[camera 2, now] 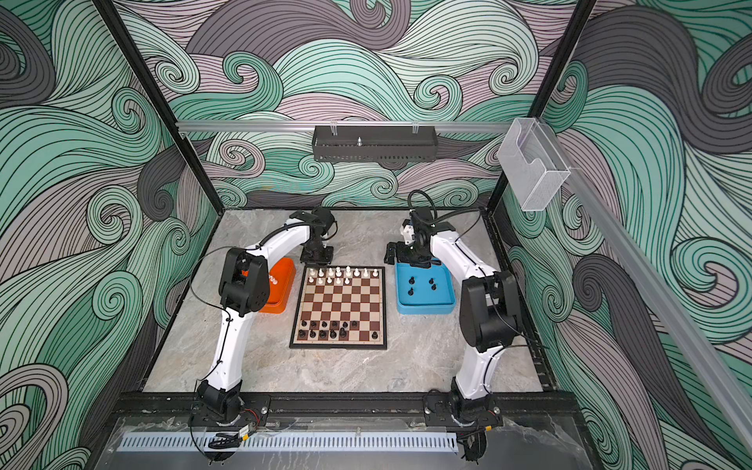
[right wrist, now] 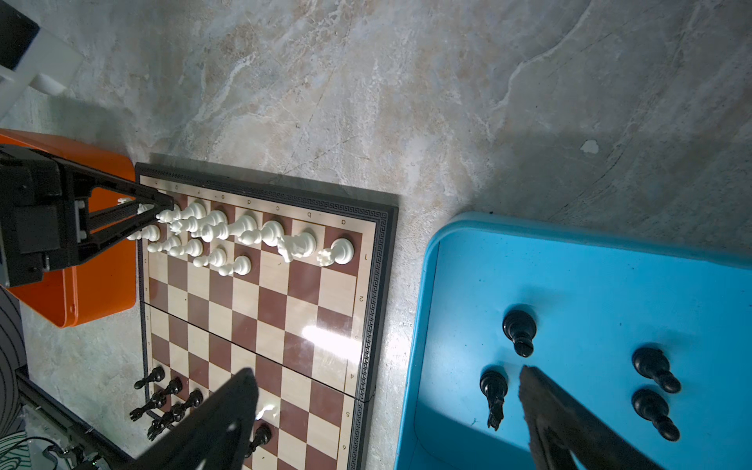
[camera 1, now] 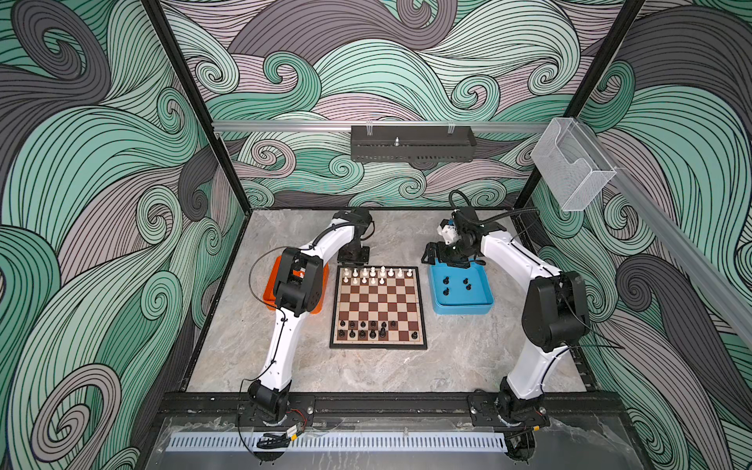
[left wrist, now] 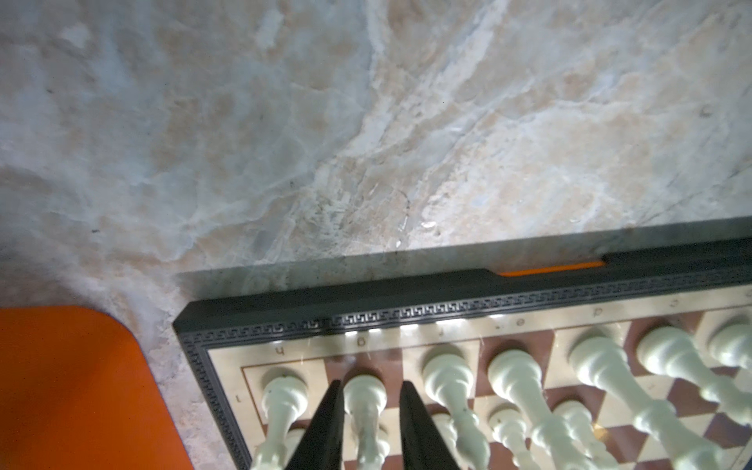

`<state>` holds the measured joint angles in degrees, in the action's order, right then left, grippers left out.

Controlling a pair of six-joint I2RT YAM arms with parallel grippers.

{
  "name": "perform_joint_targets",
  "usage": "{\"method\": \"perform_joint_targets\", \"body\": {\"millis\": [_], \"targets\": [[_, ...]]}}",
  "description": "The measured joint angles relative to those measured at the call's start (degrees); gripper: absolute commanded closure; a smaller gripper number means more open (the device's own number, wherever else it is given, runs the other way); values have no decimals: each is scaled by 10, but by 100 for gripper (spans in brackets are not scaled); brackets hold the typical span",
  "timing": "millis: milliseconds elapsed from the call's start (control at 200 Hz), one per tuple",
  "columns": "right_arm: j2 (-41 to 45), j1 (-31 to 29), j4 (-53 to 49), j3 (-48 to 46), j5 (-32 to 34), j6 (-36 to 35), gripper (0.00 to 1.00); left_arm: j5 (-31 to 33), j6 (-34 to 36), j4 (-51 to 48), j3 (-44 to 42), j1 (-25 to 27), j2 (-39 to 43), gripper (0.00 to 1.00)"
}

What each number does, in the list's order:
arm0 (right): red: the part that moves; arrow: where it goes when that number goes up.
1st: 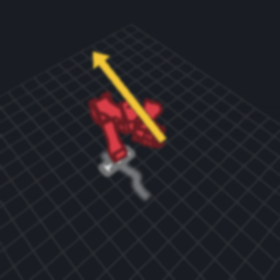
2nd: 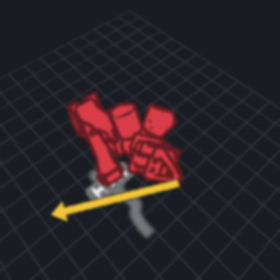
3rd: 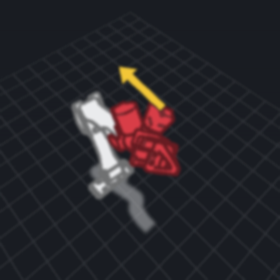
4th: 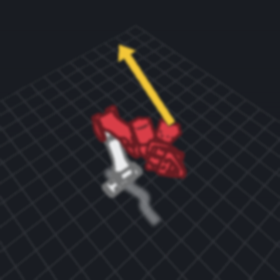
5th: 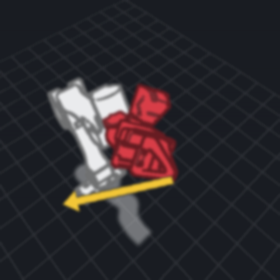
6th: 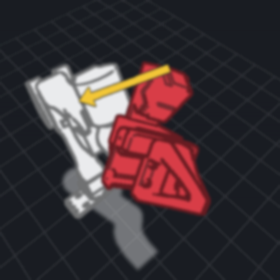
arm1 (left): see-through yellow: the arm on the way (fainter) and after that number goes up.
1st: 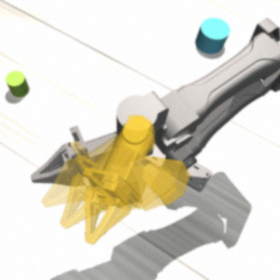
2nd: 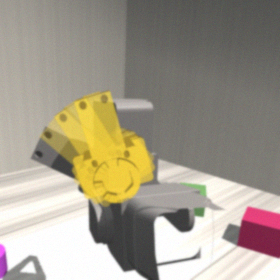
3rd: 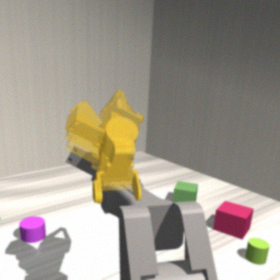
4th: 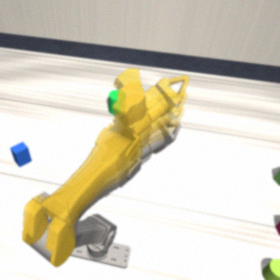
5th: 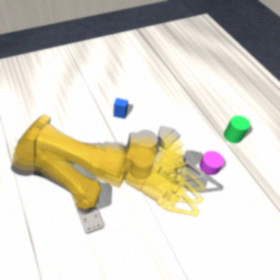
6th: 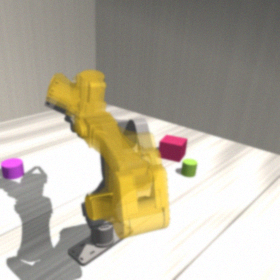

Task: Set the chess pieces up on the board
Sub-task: 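Lower the white pawn onto its square in the white pawn row, then open and raise the left gripper while the right moves over the blue tray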

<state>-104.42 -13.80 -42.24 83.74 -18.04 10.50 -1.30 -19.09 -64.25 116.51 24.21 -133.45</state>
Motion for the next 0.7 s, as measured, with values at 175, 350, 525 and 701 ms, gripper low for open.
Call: {"method": "perform_joint_targets", "body": {"millis": [175,350,525,701], "targets": [[0,0,0,0,0,0,0,0,0,0,12,0,2,67],[0,0,0,0,2,2,0,0,0,0,26,0,18,64],[6,0,0,0,31,14,0,3,3,-1,26,0,61,51],[25,0,0,1,56,27,0,11,10,-3,27,0,110,34]]}}
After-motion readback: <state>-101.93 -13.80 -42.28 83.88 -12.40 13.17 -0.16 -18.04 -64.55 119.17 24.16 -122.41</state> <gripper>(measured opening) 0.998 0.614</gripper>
